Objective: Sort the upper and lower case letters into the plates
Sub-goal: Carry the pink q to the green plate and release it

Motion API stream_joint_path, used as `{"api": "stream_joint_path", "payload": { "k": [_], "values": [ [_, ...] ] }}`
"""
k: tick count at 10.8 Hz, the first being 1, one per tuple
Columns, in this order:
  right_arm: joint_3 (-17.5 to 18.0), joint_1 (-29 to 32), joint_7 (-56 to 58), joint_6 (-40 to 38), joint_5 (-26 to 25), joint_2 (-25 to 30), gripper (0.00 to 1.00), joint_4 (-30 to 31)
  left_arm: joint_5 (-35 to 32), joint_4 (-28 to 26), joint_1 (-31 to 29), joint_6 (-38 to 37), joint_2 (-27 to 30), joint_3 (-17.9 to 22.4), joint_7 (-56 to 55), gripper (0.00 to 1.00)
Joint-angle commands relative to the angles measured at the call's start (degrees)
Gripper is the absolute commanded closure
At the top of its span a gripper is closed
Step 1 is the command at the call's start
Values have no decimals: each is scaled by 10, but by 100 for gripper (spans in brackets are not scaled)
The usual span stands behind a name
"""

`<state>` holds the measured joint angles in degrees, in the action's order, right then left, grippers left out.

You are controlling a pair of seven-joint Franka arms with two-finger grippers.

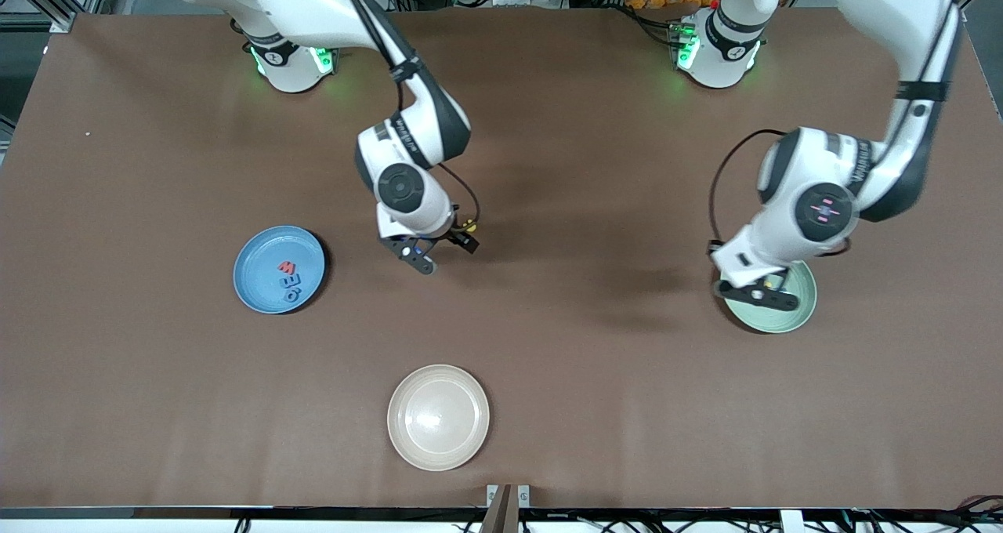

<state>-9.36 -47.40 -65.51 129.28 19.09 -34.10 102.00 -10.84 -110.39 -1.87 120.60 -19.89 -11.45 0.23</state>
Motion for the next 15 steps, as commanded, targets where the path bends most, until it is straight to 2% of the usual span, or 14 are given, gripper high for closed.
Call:
{"api": "stream_joint_path", "payload": {
  "k": [1,2,3,5,7,10,12,15],
  "values": [
    [-2,-8,-68,19,9,-17,0,0,-11,-9,-1,21,-14,20,33,85],
    [-2,-10,-103,25,9,-18,0,2,-11,-8,-1,21,-13,31,37,49],
    [-2,-9,-126,43,9,-23,0,2,-8,-3,-1,21,-9,37,45,0],
    [-2,-10,-140,48,9,-25,0,2,-2,16,11,8,22,52,46,0],
    [6,-11,-139,54,9,-27,0,3,24,74,40,-74,61,52,44,0],
    [21,-18,-143,96,10,-28,0,29,61,156,52,-188,110,52,41,0],
    [21,-24,-144,96,10,-26,0,34,93,160,53,-206,161,68,38,0],
    [22,-29,-144,106,11,-23,0,46,94,160,54,-219,208,76,35,0]
  ]
}}
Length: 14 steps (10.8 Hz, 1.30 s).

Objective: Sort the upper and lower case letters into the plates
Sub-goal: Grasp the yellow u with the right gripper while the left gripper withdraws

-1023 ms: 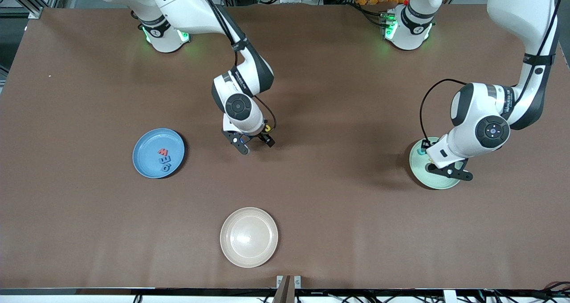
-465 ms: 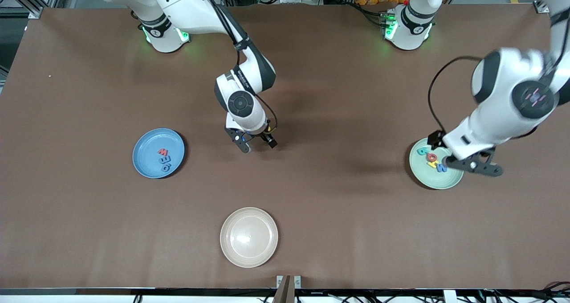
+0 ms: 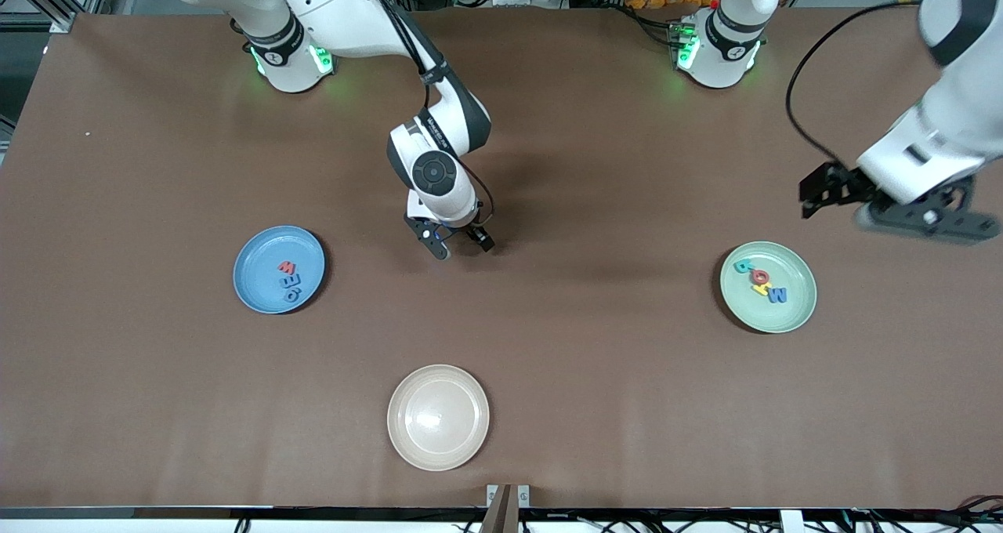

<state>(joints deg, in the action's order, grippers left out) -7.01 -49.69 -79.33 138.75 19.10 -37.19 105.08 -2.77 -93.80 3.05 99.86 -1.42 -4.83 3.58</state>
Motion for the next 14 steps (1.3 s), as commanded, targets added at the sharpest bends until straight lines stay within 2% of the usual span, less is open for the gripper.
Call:
{"api": "stream_joint_path", "payload": {
  "k": [1,3,6,8,9,11,12,14],
  "values": [
    [-1,-9,-6,15,11,9,2,21,14,-5,14,-15,33,25,-11,0],
    [-1,-12,-6,25,10,9,11,28,27,-5,23,-35,53,34,-62,0],
    [-1,-13,-6,31,11,10,34,28,27,-5,14,-40,61,35,-91,0],
    [-1,-17,-6,42,11,13,41,41,25,-1,9,-40,57,36,-91,0],
    [-1,-17,-6,42,11,15,43,43,24,9,8,-48,52,36,-91,0],
    [-1,-18,-6,45,11,19,53,52,22,38,-2,-60,37,36,-89,0],
    [-1,-18,-6,45,11,19,60,55,22,38,-8,-60,38,35,-89,0],
    [-1,-20,-6,44,11,20,85,54,21,38,-9,-60,39,35,-89,0]
  ]
}}
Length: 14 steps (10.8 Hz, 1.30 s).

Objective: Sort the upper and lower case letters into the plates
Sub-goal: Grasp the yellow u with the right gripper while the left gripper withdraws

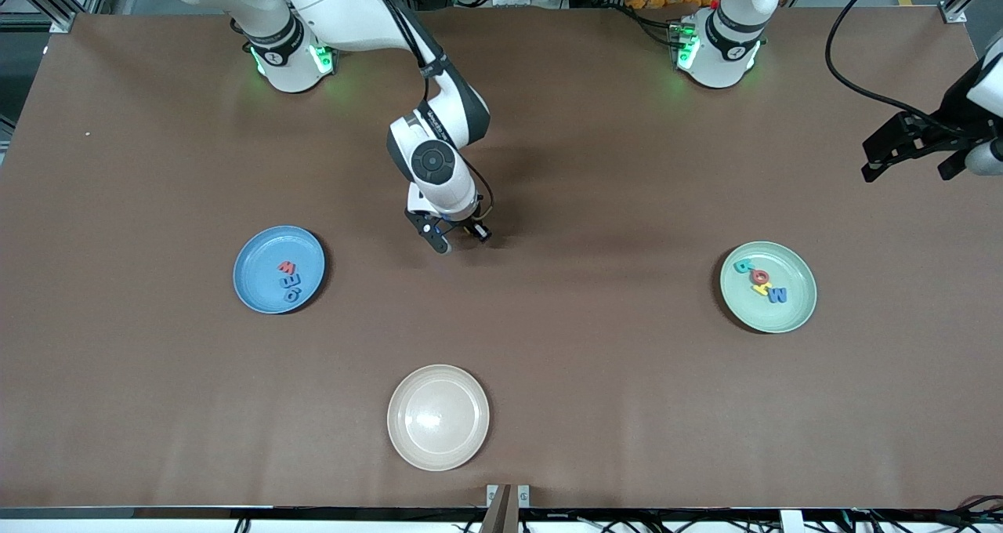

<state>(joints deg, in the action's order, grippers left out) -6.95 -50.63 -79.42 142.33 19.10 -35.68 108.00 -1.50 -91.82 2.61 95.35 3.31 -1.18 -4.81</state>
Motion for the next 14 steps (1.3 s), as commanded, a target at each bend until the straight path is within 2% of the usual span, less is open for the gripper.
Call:
{"api": "stream_joint_path", "payload": {
  "k": [1,2,3,5,8,11,14],
  "values": [
    [-2,-10,-5,8,10,6,89,24,8,17,-5,-15,-8,-1,-4,0],
    [-2,-11,3,3,10,10,97,23,9,16,-5,-15,-7,-2,-5,0],
    [-2,-6,11,1,9,21,100,23,10,16,-5,-15,-7,-2,-6,0],
    [-2,21,37,-53,10,47,100,10,15,14,-5,-15,-7,-3,-9,0],
    [-3,81,104,-181,10,104,100,-14,16,16,-5,-15,-8,-5,-7,0],
    [-5,191,250,-311,7,158,100,-12,16,9,-2,-15,-12,-7,10,0],
    [-49,260,415,-348,-33,170,100,-6,18,-3,1,-15,-13,-8,14,0]
  ]
}}
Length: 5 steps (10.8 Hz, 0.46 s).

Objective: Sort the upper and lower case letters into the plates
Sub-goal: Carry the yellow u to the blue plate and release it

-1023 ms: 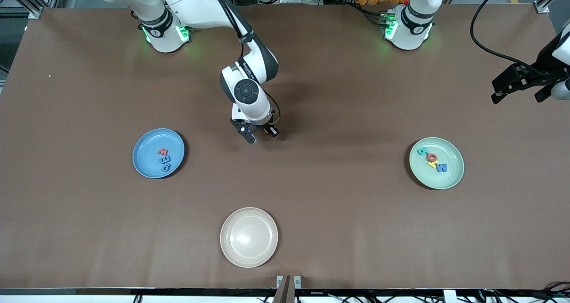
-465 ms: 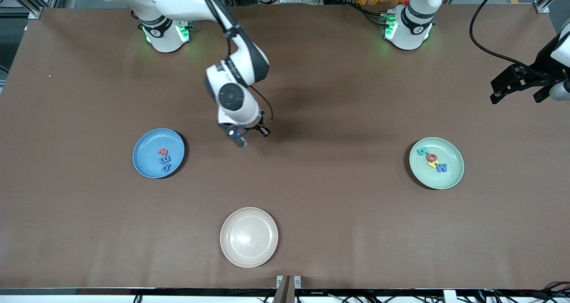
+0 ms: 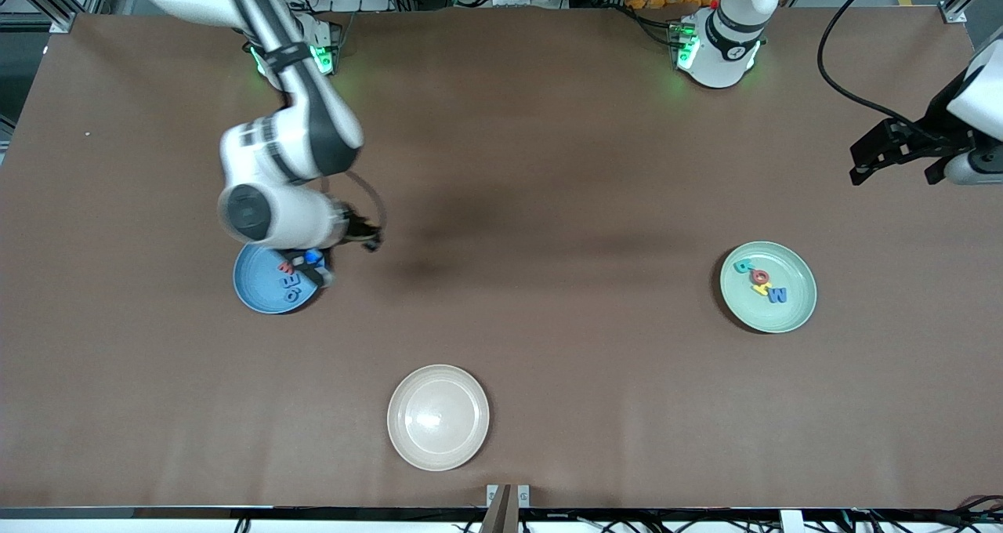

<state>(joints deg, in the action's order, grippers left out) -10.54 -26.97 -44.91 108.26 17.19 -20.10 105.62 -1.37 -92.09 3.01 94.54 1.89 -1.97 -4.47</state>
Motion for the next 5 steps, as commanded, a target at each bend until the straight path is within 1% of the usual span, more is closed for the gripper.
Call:
{"api": "stream_joint_path", "payload": {
  "k": [1,2,3,5],
  "values": [
    [-22,56,127,9,-14,6,100,27,28,-2,-3,-8,1,-1,10,0],
    [-22,81,159,26,-14,-3,100,27,28,-3,-3,-8,2,-1,10,0],
    [-24,92,185,46,-15,-18,100,28,28,-3,-3,-8,2,-1,10,0],
    [-26,123,221,84,-24,-24,100,49,27,-5,-4,-11,4,-1,10,0]
  ]
}}
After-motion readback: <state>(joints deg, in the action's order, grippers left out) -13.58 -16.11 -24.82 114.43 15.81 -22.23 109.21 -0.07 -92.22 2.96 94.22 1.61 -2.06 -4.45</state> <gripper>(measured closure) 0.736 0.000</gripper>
